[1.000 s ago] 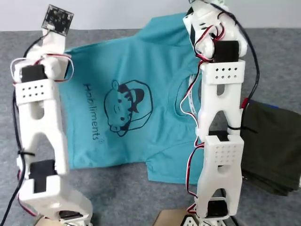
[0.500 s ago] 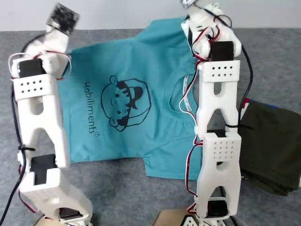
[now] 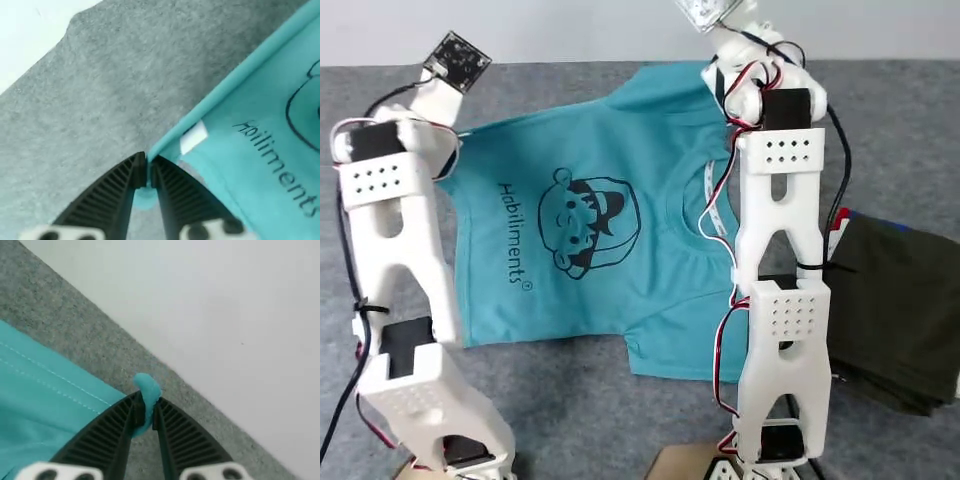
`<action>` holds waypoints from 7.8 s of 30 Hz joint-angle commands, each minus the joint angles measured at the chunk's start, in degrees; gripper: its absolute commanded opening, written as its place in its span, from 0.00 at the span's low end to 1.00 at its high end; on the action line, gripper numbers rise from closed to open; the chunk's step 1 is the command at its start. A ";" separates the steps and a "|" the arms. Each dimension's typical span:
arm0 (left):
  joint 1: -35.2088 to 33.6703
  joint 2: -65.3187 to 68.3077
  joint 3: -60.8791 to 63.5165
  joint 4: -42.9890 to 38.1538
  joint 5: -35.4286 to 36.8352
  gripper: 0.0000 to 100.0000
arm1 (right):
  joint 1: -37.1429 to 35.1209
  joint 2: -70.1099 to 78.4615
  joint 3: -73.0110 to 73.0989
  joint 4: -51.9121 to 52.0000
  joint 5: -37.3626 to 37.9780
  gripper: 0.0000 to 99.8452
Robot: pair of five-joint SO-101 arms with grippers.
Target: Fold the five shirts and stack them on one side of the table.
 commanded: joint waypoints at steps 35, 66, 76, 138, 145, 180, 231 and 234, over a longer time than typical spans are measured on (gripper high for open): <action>2.37 3.96 -7.08 25.32 -11.96 0.01 | 1.54 -4.97 -5.01 21.76 3.96 0.01; -1.49 -2.20 18.07 25.23 -28.75 0.01 | 1.89 -40.13 60.40 29.49 2.37 0.01; -1.58 3.43 19.74 25.32 -30.86 0.03 | 1.80 -45.85 80.97 21.58 2.55 0.01; 3.69 4.04 26.15 18.55 -11.78 0.01 | -6.46 -39.96 87.91 -18.33 -3.60 0.14; -0.53 4.04 33.36 13.10 -11.60 0.01 | -1.98 -21.67 74.37 -18.24 -5.01 0.14; 7.30 -16.26 41.45 21.71 -15.03 0.01 | -6.46 -14.55 22.33 32.66 -10.73 0.14; 2.02 -11.96 51.56 2.99 -35.43 0.10 | 12.62 -48.13 58.90 32.66 -13.19 0.14; 0.88 -11.96 50.07 5.63 -35.87 0.10 | 12.62 -48.13 58.90 32.66 -13.27 0.14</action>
